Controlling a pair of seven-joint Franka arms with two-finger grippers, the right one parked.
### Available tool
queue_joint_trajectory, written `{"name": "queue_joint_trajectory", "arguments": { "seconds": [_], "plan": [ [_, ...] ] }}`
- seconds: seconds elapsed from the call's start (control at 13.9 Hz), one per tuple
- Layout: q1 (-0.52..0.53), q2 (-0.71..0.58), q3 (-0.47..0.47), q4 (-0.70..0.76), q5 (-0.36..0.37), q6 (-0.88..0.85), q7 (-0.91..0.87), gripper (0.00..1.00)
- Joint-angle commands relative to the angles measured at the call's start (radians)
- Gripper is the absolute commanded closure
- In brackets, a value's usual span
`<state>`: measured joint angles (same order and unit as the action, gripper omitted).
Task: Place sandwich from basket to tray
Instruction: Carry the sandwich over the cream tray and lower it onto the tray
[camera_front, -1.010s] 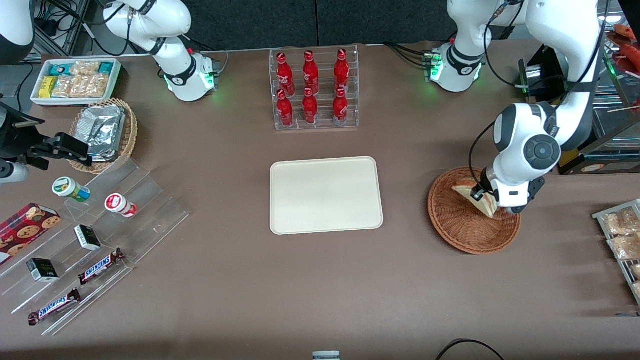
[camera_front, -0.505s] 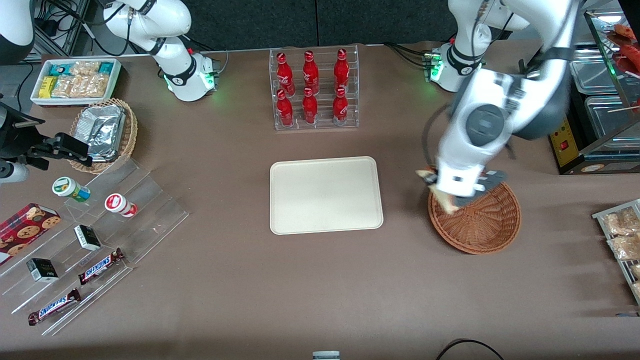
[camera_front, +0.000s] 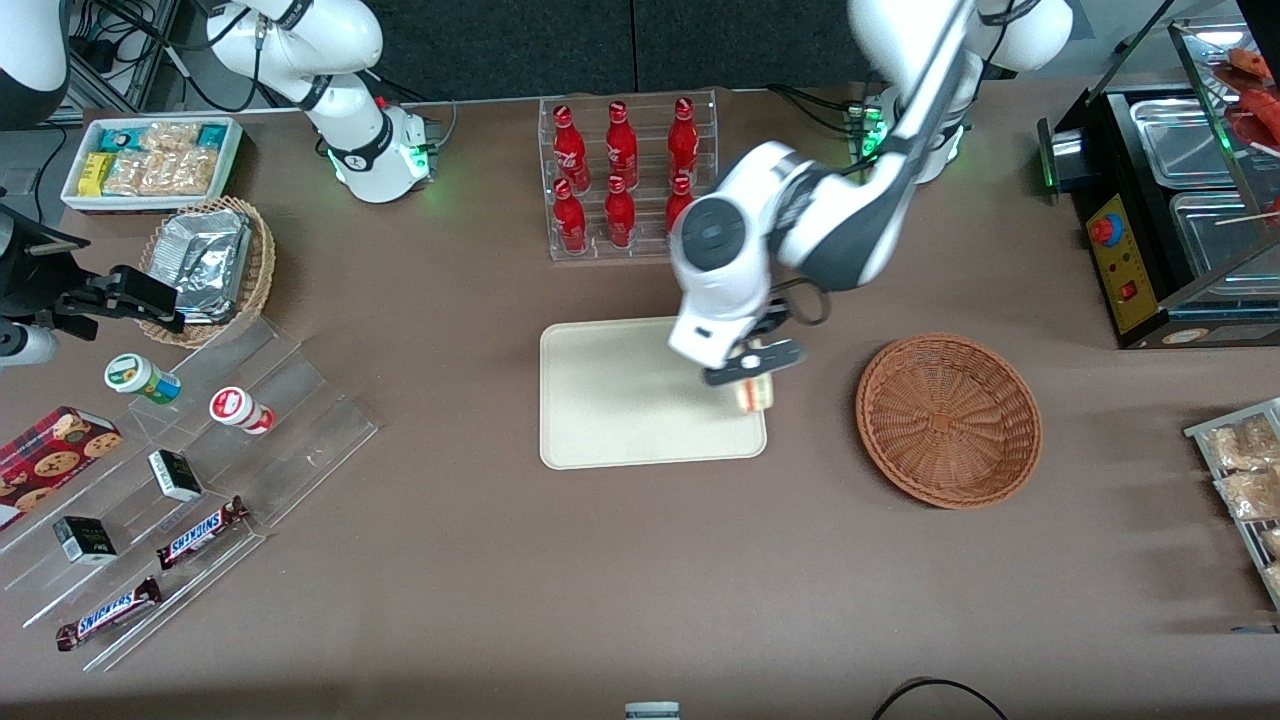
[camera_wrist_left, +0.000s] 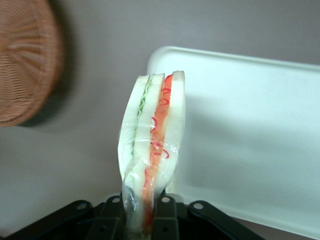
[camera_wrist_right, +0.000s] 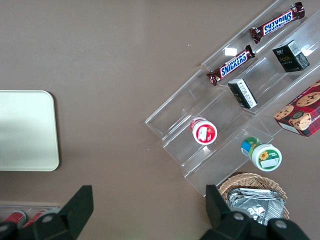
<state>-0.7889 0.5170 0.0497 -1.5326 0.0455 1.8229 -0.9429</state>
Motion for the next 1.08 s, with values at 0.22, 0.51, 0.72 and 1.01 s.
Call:
{"name": "queue_joint_trajectory", "arguments": {
  "seconds": [0.22,0.51,0.72,1.01],
  "plan": [
    [-0.102,0.172,0.016,0.150,-0.059,0.076,-0.007,0.96],
    [-0.136,0.230,0.016,0.152,-0.059,0.156,-0.007,0.96],
    [-0.153,0.245,0.016,0.152,-0.059,0.168,-0.007,0.95],
    [-0.153,0.267,0.016,0.152,-0.056,0.184,0.007,0.25]
  ]
}}
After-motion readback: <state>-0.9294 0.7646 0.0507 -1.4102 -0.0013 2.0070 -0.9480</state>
